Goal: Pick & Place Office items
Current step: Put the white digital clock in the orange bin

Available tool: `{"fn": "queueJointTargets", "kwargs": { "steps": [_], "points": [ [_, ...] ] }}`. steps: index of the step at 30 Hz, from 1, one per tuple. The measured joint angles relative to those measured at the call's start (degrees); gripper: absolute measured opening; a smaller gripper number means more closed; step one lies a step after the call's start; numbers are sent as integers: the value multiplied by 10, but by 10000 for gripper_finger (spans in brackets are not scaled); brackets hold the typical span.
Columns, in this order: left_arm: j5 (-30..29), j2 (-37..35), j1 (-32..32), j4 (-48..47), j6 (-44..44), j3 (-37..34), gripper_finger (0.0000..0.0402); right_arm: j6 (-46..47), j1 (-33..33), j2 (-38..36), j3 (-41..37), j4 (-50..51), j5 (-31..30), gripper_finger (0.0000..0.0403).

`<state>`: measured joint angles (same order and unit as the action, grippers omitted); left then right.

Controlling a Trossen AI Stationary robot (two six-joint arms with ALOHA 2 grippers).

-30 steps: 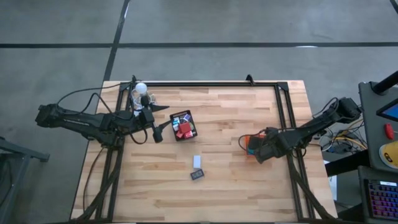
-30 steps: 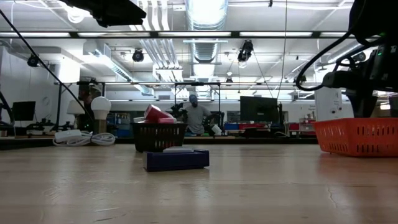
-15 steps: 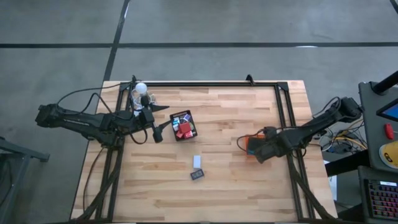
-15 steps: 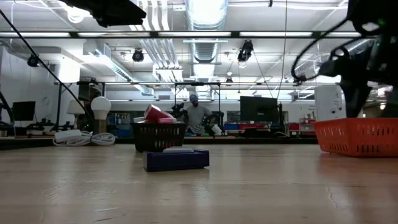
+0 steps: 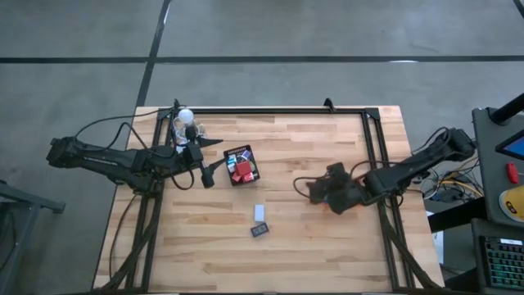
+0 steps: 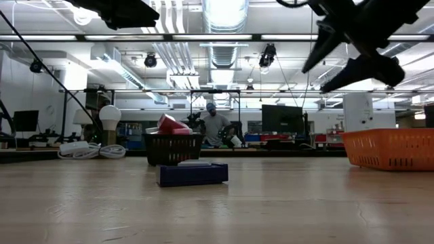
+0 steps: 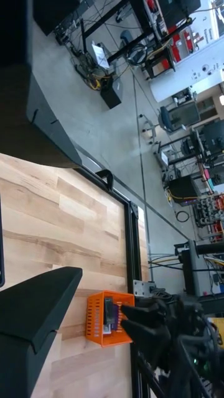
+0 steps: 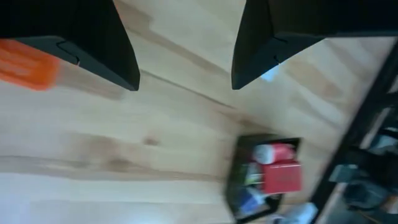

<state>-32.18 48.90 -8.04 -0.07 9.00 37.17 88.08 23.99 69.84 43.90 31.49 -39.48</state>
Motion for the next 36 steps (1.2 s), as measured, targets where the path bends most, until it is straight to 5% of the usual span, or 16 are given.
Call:
{"fn": "queueJointTargets", "kwargs": {
  "steps": [12,20,25,31,36],
  "points": [
    [0,0,0,0,0,0,275,-65,-9,137,27,-298,-12,256],
    [0,0,0,-1,0,0,275,-65,-42,240,218,-102,15,255],
    [0,0,0,-4,0,0,275,-9,-64,317,359,35,146,254],
    [0,0,0,-6,0,0,275,-75,-103,398,465,76,294,258],
    [0,0,0,-8,0,0,275,-80,-119,443,503,95,333,263]
  ]
}}
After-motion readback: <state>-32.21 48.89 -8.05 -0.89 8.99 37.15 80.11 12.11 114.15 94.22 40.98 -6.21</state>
